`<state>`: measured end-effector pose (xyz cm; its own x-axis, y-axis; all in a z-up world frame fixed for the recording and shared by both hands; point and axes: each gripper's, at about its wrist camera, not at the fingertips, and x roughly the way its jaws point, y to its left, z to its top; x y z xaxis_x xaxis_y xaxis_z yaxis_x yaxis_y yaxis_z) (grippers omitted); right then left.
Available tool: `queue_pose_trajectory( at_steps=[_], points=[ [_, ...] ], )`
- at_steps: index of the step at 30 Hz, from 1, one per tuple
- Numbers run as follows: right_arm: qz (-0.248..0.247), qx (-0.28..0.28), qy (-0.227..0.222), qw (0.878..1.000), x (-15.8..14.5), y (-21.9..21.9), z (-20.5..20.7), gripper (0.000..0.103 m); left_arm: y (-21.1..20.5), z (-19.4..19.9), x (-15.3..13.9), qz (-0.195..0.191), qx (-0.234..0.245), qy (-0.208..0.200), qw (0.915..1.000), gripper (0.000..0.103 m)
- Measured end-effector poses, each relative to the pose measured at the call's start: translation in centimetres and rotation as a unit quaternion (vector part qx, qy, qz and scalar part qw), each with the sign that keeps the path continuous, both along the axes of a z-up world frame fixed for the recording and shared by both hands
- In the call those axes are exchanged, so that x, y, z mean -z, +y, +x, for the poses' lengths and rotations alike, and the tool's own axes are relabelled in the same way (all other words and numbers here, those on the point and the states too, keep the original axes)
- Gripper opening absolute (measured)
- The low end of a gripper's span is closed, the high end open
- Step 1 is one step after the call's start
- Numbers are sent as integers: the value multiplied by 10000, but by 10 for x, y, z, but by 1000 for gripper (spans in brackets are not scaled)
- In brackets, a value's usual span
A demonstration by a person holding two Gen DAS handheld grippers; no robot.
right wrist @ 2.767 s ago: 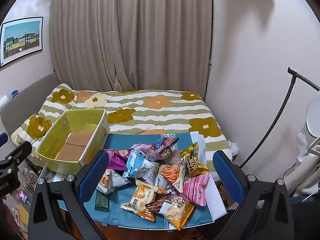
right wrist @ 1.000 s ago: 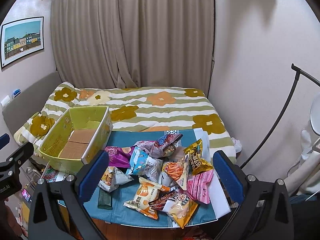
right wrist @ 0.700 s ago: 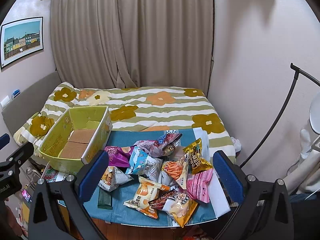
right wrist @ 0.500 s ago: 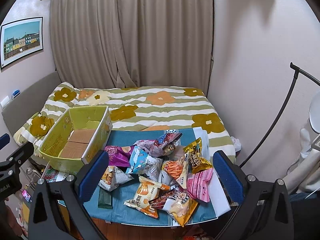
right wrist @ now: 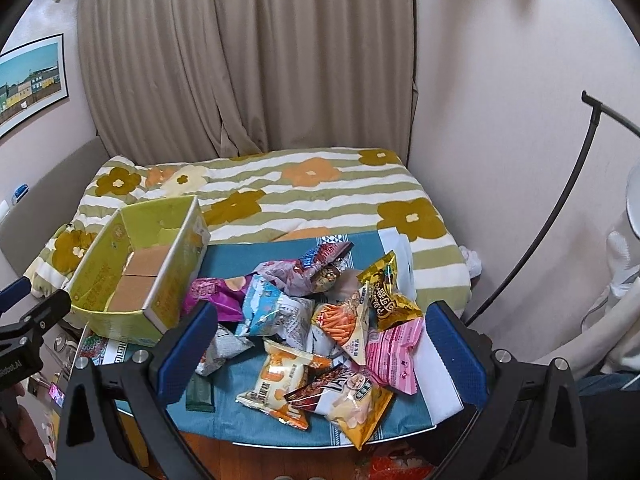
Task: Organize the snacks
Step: 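Grasp the blue-white snack bag with the left tool while the right tool grasps the orange stick-snack bag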
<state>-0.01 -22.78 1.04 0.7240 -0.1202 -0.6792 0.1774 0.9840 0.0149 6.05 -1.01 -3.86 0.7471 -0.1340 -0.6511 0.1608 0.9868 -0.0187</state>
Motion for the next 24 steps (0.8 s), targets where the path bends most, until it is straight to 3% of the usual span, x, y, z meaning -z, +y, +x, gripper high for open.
queue_pose_trajectory(
  at_steps=[6, 12, 19, 24],
  points=[
    [177, 112, 304, 9993, 20, -34, 31, 103, -34, 32, 24, 17, 255, 236, 9994, 103],
    [377, -141, 746, 9964, 57, -63, 66, 103, -75, 75, 52, -70, 668, 646, 9956, 103],
    [406, -743, 1155, 9897, 106, -74, 97, 103, -122, 133, 91, -12, 1088, 1266, 9860, 103],
    [340, -1229, 1346, 9827, 137, -69, 113, 103, -150, 168, 127, 59, 1304, 1834, 9743, 102]
  ],
)
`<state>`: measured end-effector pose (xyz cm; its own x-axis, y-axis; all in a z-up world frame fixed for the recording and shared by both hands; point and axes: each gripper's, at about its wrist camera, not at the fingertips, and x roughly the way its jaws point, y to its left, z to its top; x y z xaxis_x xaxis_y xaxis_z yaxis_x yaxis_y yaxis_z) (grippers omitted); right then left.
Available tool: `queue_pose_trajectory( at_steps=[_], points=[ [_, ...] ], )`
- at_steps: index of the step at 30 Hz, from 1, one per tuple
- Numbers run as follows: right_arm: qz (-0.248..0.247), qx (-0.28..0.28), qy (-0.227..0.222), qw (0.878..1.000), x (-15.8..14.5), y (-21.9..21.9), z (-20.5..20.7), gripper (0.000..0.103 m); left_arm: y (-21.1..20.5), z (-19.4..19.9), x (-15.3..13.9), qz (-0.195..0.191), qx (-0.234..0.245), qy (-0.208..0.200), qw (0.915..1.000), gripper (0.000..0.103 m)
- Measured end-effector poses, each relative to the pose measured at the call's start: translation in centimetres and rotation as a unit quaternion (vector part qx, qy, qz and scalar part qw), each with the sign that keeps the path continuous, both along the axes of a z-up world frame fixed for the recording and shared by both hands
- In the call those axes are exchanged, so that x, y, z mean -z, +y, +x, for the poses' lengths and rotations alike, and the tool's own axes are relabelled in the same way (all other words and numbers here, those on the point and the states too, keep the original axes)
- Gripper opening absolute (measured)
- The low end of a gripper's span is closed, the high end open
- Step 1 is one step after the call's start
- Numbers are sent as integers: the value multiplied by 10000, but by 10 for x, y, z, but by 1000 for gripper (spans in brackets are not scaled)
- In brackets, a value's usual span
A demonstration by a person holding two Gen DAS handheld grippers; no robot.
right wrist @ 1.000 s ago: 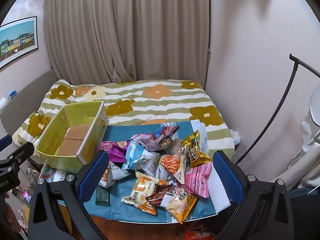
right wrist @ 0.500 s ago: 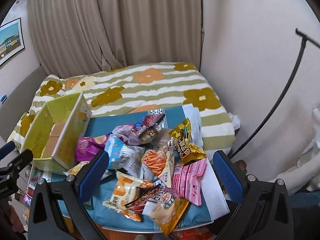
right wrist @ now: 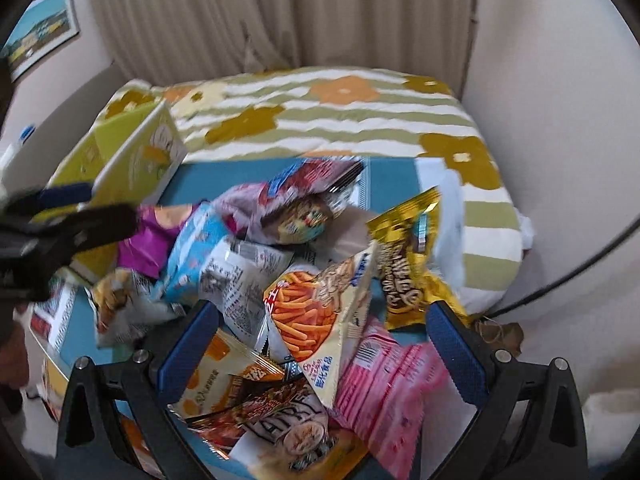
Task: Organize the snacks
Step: 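Grasp the blue-white snack bag with the left tool while the right tool grasps the orange stick-snack bag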
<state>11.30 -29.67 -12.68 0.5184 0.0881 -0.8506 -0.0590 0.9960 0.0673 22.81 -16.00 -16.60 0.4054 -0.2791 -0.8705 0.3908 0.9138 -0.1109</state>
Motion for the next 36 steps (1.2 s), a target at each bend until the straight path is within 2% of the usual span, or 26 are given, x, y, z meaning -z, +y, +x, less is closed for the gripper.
queue_pose_trajectory(
  at_steps=[4, 8, 11, 17, 24, 27, 28, 31, 36],
  points=[
    [-50, -199, 77, 9998, 18, 3, 11, 103, -15, 17, 27, 126, 77, 384, 9992, 96],
    [-27, -261, 181, 9995, 32, 1, 20, 102, -27, 27, 49, 346, 185, 672, 9970, 96],
    [46, -341, 279, 9990, 41, 1, 26, 98, -32, 32, 63, 534, 235, 871, 9945, 96],
    [57, -451, 418, 9981, 53, 0, 33, 94, -44, 34, 74, 818, 438, 978, 9909, 96],
    [90, -541, 424, 9976, 55, -1, 40, 92, -41, 35, 75, 726, 469, 1154, 9896, 88],
    [105, -559, 432, 9974, 57, 1, 41, 92, -42, 33, 78, 581, 510, 1300, 9885, 79],
    [106, -571, 437, 9974, 57, 1, 41, 92, -42, 33, 78, 493, 526, 1369, 9880, 73],
    [101, -603, 448, 9971, 59, 2, 42, 91, -44, 27, 77, 538, 588, 1300, 9883, 69],
    [130, -638, 490, 9967, 62, 3, 42, 80, -44, 25, 73, 509, 589, 1246, 9891, 68]
  ],
)
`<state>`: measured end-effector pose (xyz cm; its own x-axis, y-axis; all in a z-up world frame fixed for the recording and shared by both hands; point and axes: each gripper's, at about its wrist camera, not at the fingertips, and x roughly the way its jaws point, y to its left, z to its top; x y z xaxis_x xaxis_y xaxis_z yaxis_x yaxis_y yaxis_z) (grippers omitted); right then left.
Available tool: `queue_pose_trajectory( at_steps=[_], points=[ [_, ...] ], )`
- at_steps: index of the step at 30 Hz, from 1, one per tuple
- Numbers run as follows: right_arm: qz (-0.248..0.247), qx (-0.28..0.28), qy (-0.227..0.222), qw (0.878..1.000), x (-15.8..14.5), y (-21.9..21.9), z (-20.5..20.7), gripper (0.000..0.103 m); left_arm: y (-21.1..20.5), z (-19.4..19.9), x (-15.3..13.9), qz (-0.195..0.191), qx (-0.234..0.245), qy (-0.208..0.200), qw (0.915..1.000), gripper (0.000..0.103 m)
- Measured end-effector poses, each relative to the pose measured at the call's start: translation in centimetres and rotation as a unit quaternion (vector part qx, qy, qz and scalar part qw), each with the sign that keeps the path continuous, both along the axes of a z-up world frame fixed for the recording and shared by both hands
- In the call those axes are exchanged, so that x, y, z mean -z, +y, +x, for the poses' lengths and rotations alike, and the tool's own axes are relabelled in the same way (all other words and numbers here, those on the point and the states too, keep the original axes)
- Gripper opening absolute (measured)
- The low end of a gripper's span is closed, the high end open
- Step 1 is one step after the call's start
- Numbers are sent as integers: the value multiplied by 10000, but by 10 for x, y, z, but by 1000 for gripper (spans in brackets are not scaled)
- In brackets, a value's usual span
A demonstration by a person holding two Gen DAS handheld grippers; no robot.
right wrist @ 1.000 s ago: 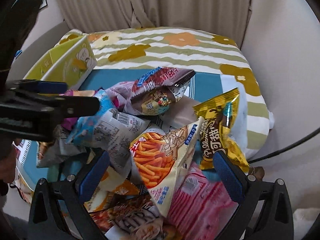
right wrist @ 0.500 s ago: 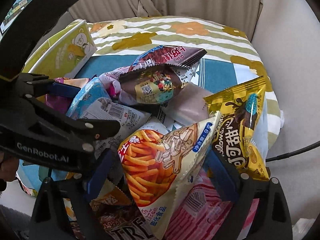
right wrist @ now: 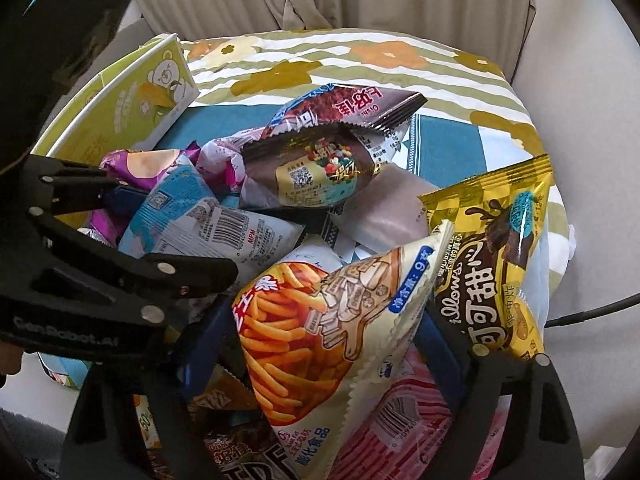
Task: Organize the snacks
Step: 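Grasp the blue-white snack bag with the left tool while the right tool grasps the orange stick-snack bag, then carry both bags into the cardboard box and open both tools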
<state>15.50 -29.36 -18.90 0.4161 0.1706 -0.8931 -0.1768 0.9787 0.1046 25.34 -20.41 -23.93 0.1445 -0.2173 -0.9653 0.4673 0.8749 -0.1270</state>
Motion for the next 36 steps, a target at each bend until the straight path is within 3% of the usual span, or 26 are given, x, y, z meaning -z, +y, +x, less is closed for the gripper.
queue_pose_trajectory(
  at_steps=[9, 25, 36],
  points=[
    [-47, -20, -236, 9997, -14, 4, -10, 61, 9, -11, -24, -226, -53, -214, 9995, 68],
    [-176, 233, -742, 9968, -70, 1, -32, 60, 37, -41, -91, -608, -387, -785, 9943, 68],
    [-125, -74, -1254, 9920, -118, 9, -37, 60, 73, -47, -138, -813, -1045, -1351, 9819, 68]
  ],
)
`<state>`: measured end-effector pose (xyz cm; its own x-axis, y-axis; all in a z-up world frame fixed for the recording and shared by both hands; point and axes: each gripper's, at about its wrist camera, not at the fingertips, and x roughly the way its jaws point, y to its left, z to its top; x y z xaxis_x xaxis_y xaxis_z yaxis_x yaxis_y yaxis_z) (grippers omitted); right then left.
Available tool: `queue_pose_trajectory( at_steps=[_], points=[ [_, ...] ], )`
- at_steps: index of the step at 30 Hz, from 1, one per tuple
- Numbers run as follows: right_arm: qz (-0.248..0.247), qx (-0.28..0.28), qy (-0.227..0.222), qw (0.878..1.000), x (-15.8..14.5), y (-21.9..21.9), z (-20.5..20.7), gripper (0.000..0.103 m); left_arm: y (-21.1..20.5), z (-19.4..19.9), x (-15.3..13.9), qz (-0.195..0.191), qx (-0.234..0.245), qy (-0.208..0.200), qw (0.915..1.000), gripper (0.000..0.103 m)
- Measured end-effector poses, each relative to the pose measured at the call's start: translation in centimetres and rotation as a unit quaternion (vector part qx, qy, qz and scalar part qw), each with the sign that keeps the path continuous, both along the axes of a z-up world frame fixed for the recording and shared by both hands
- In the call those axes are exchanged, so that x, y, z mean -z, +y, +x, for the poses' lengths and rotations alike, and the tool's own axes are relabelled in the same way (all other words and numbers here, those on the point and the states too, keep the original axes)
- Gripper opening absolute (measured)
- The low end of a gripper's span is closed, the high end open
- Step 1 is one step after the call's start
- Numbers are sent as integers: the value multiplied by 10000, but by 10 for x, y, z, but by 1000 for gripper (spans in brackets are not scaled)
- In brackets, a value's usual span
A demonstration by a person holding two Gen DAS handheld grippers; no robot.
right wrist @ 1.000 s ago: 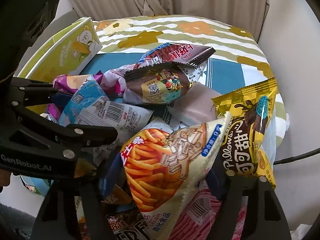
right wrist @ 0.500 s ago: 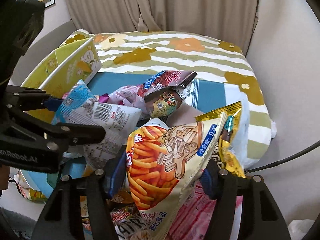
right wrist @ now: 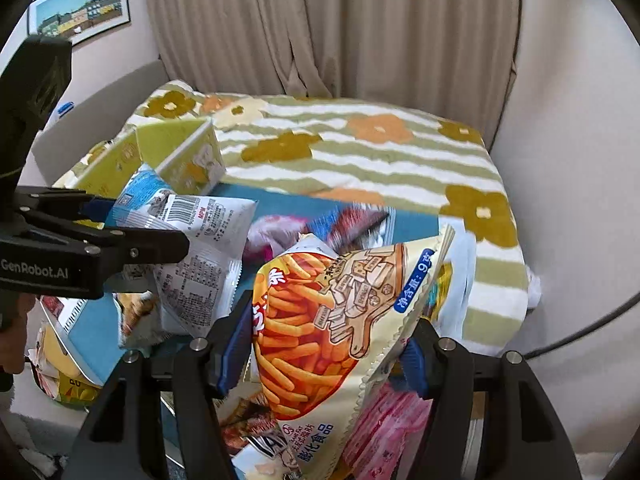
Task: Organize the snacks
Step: 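Carry both bags into the cardboard box and open both tools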
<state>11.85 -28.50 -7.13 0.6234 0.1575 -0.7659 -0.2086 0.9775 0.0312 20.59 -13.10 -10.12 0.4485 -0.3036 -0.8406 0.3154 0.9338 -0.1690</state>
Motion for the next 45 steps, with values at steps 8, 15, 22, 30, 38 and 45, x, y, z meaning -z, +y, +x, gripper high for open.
queue_pose_trajectory(
  at_steps=[8, 15, 22, 30, 38, 45],
  points=[
    [111, -377, -420, 9983, -36, 32, 29, 60, 56, 20, -31, -24, -354, -461, 9983, 68],
    [123, -479, -435, 9978, -57, 102, 76, 60, 140, 55, -45, -31, -508, -613, 9968, 68],
    [358, -349, -254, 9984, -59, 167, 124, 60, 224, 103, -34, 113, -594, -551, 9966, 68],
    [384, -56, 57, 9992, -36, 229, 170, 60, 285, 172, 7, 303, -452, -258, 9982, 69],
    [273, 241, 514, 9980, -9, 257, 193, 60, 298, 208, 50, 566, -377, -119, 9976, 103],
    [232, 178, 672, 9973, 2, 266, 203, 60, 319, 183, 49, 564, -547, -9, 9969, 103]
  ],
)
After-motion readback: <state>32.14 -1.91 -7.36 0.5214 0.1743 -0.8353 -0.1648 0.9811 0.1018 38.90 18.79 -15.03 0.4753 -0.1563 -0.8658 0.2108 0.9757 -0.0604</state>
